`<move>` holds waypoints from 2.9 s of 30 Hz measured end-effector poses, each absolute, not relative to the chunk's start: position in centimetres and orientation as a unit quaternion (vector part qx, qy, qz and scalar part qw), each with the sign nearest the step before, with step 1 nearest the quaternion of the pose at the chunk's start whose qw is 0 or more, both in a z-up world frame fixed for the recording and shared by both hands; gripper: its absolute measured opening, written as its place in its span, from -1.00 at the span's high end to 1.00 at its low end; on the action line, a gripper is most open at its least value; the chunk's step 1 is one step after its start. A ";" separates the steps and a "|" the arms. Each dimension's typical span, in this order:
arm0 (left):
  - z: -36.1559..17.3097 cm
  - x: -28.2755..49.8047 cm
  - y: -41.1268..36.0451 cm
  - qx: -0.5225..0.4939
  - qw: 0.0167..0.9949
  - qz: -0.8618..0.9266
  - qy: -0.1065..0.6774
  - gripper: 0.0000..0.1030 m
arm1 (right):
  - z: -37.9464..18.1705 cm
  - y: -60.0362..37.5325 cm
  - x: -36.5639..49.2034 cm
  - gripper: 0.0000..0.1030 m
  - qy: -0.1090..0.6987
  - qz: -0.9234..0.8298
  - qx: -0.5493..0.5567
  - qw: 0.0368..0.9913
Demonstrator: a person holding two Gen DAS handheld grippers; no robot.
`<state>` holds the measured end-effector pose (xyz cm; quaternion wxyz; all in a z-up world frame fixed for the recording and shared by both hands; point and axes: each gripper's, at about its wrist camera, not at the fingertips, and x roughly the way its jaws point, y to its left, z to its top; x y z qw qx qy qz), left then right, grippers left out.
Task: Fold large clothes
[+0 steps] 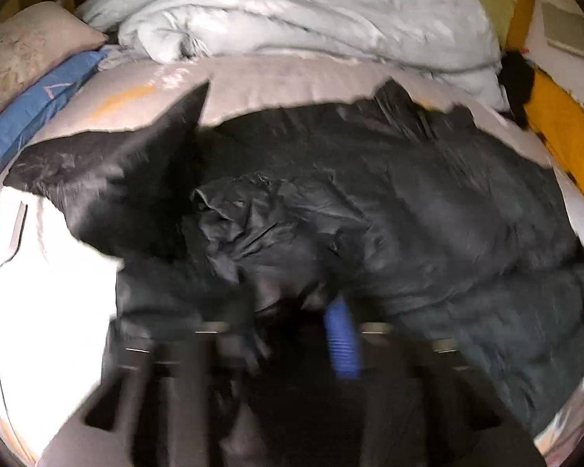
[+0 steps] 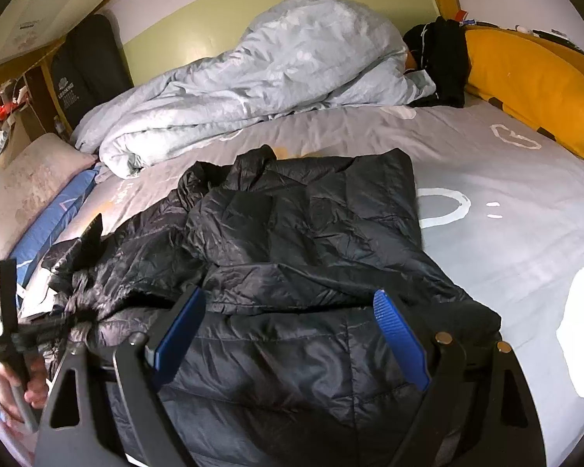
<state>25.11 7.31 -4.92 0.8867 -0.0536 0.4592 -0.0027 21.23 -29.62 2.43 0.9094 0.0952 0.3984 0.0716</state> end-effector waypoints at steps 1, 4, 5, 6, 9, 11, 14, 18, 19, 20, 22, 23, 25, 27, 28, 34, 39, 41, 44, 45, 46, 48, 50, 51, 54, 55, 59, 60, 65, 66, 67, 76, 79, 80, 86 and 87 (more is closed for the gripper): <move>-4.9 25.5 7.5 -0.053 0.890 0.007 0.453 0.84 | 2.4 -29.6 21.2 -0.69 0.398 0.071 0.092 0.910; -4.7 26.6 8.3 -0.037 0.898 0.047 0.437 0.87 | 2.5 -29.7 21.3 -0.69 0.395 0.065 0.086 0.912; -4.7 26.8 8.5 -0.029 0.899 0.061 0.432 0.87 | 2.4 -29.8 21.3 -0.69 0.396 0.062 0.085 0.912; -4.8 27.0 8.5 -0.018 0.900 0.073 0.429 0.88 | 2.4 -30.0 21.3 -0.69 0.396 0.060 0.086 0.912; -5.6 27.8 8.9 0.000 0.896 0.081 0.436 0.86 | 2.2 -30.5 21.4 -0.69 0.400 0.054 0.093 0.910; -6.0 28.0 8.7 0.005 0.894 0.080 0.440 0.79 | 2.1 -30.9 21.6 -0.69 0.404 0.051 0.100 0.908; -5.6 27.5 8.6 0.019 0.897 0.087 0.432 0.33 | 2.1 -31.0 21.6 -0.69 0.406 0.050 0.102 0.907; -3.2 25.7 8.9 0.013 0.916 0.081 0.393 -0.07 | 2.3 -30.8 21.4 -0.69 0.402 0.047 0.094 0.909; -2.6 25.5 9.0 0.009 0.919 0.073 0.388 -0.11 | 2.4 -30.7 21.3 -0.70 0.400 0.045 0.092 0.911; -1.9 25.0 9.1 0.005 0.923 0.066 0.380 -0.15 | 2.5 -30.7 21.2 -0.72 0.398 0.044 0.091 0.912; -0.5 24.0 9.3 -0.002 0.930 0.061 0.362 -0.37 | 2.7 -30.6 21.1 -0.72 0.395 0.043 0.091 0.913; 0.2 23.5 9.4 -0.005 0.934 0.060 0.352 -0.43 | 2.8 -30.6 21.1 -0.73 0.394 0.044 0.091 0.914; 1.4 22.9 9.7 -0.014 0.939 0.053 0.340 -0.54 | 3.0 -30.4 21.0 -0.73 0.391 0.047 0.089 0.915; 2.3 22.6 10.0 -0.026 0.940 0.046 0.337 -0.55 | 3.2 -30.2 20.8 -0.73 0.387 0.048 0.086 0.917; 2.7 22.4 10.3 -0.036 0.939 0.043 0.338 -0.56 | 3.2 -30.1 20.7 -0.73 0.386 0.049 0.085 0.917; 3.9 21.1 11.1 -0.055 0.941 0.032 0.331 -0.65 | 3.2 -30.0 20.6 -0.73 0.387 0.051 0.082 0.917; 4.6 20.7 12.5 -0.084 0.940 0.030 0.330 -0.81 | 3.1 -29.9 20.6 -0.73 0.389 0.051 0.081 0.916; 4.8 20.7 13.5 -0.099 0.938 0.034 0.329 -0.83 | 3.1 -29.9 20.6 -0.73 0.389 0.051 0.080 0.916; 5.3 20.8 15.3 -0.125 0.935 0.038 0.329 -0.83 | 3.1 -29.8 20.6 -0.73 0.389 0.052 0.081 0.916; 5.4 20.9 16.1 -0.137 0.933 0.038 0.329 -0.83 | 3.1 -29.8 20.6 -0.73 0.390 0.053 0.081 0.916; 5.4 21.1 16.9 -0.150 0.930 0.035 0.333 -0.85 | 3.1 -29.7 20.7 -0.73 0.390 0.053 0.081 0.916; 5.1 22.2 18.4 -0.166 0.917 0.011 0.364 -0.85 | 3.1 -29.7 20.7 -0.73 0.390 0.050 0.076 0.916; 4.8 23.1 20.0 -0.161 0.915 0.022 0.370 -0.86 | 3.1 -30.0 20.7 -0.73 0.386 0.041 0.074 0.919; 4.5 23.5 21.0 -0.154 0.915 0.046 0.370 -0.85 | 3.1 -30.1 20.8 -0.73 0.386 0.043 0.078 0.918; 2.7 24.7 24.4 -0.185 0.905 0.069 0.378 -0.85 | 2.7 -30.2 21.1 -0.73 0.395 0.055 0.085 0.913; 1.9 25.2 25.4 -0.205 0.897 0.066 0.387 -0.84 | 2.5 -30.1 21.2 -0.73 0.398 0.055 0.084 0.912; -1.2 27.4 28.0 -0.256 0.872 0.049 0.414 -0.74 | 2.1 -29.7 21.8 -0.73 0.412 0.060 0.087 0.905; -1.6 27.8 28.3 -0.261 0.869 0.048 0.417 -0.74 | 2.2 -29.6 21.7 -0.73 0.410 0.062 0.090 0.906; -4.4 29.6 29.8 -0.263 0.853 0.087 0.442 -0.72 | 2.0 -29.0 21.5 -0.73 0.412 0.068 0.079 0.905; -4.9 29.8 30.1 -0.264 0.849 0.094 0.447 -0.69 | 1.8 -28.9 21.5 -0.73 0.415 0.069 0.076 0.904; -5.5 30.1 30.4 -0.266 0.846 0.100 0.452 -0.63 | 1.7 -28.8 21.5 -0.73 0.417 0.069 0.074 0.903; -5.4 30.0 30.3 -0.266 0.859 0.077 0.430 0.88 | 1.6 -28.9 21.5 -0.73 0.415 0.068 0.073 0.904; -1.7 28.7 27.7 -0.231 0.895 0.050 0.378 0.89 | 2.0 -29.0 21.3 -0.73 0.412 0.069 0.074 0.906; -0.2 28.1 26.4 -0.220 0.908 0.036 0.356 0.89 | 2.1 -29.0 21.3 -0.73 0.411 0.069 0.075 0.906; 5.5 24.4 14.9 -0.142 0.944 -0.087 0.284 0.89 | 2.6 -28.7 21.4 -0.73 0.411 0.075 0.092 0.904; 5.5 24.0 12.6 -0.123 0.945 -0.099 0.287 0.89 | 2.7 -28.6 21.3 -0.73 0.410 0.076 0.091 0.905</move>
